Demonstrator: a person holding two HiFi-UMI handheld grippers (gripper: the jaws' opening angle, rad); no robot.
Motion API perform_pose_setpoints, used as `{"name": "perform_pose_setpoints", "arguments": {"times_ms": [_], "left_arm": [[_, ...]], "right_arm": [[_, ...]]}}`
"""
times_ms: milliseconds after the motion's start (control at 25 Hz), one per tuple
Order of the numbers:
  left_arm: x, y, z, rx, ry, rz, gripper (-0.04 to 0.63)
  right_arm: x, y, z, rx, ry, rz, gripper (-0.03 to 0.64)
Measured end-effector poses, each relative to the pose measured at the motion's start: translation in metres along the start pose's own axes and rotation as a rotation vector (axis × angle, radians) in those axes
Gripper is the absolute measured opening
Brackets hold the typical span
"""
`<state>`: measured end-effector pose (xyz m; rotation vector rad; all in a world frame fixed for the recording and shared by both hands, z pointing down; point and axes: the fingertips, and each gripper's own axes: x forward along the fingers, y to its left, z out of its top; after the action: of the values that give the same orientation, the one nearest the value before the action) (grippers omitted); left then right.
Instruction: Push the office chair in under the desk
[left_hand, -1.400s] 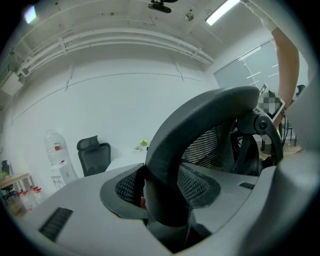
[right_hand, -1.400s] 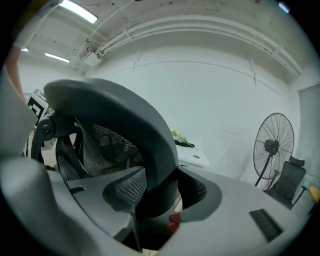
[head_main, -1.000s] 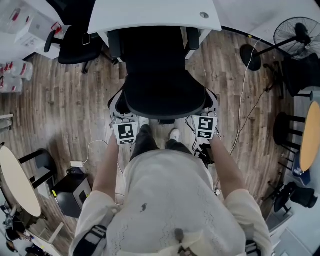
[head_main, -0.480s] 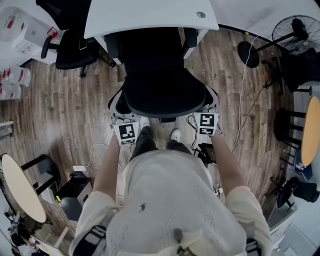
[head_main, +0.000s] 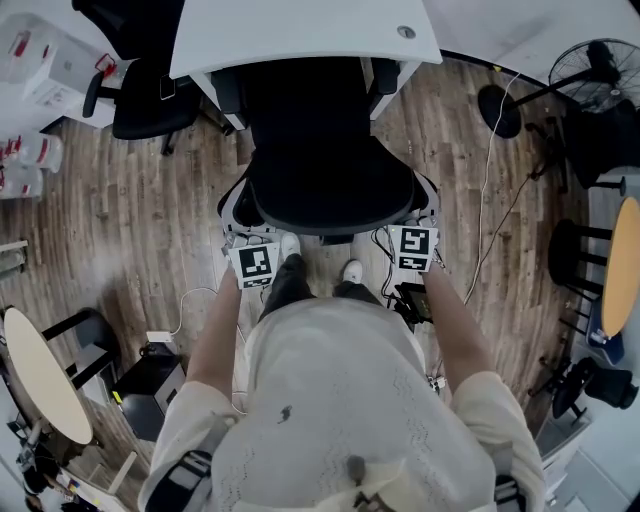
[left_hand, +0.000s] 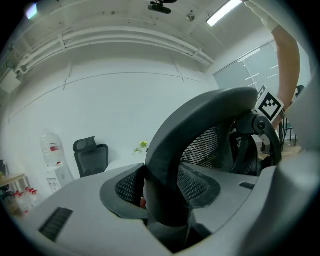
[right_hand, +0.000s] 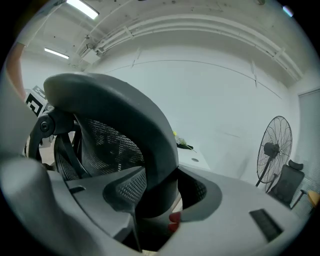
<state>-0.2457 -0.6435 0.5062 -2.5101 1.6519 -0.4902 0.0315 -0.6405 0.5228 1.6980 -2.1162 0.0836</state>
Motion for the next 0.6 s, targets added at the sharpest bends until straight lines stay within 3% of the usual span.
{"name": "perform_pose_setpoints", "arguments": {"times_ms": [600], "left_arm": [[0.026, 0.025, -0.002, 0.007, -0.008, -0.019, 0.218]], "right_arm": [[0.029, 0.006, 0.011, 0.003, 0.006, -0.021, 0.201]]}}
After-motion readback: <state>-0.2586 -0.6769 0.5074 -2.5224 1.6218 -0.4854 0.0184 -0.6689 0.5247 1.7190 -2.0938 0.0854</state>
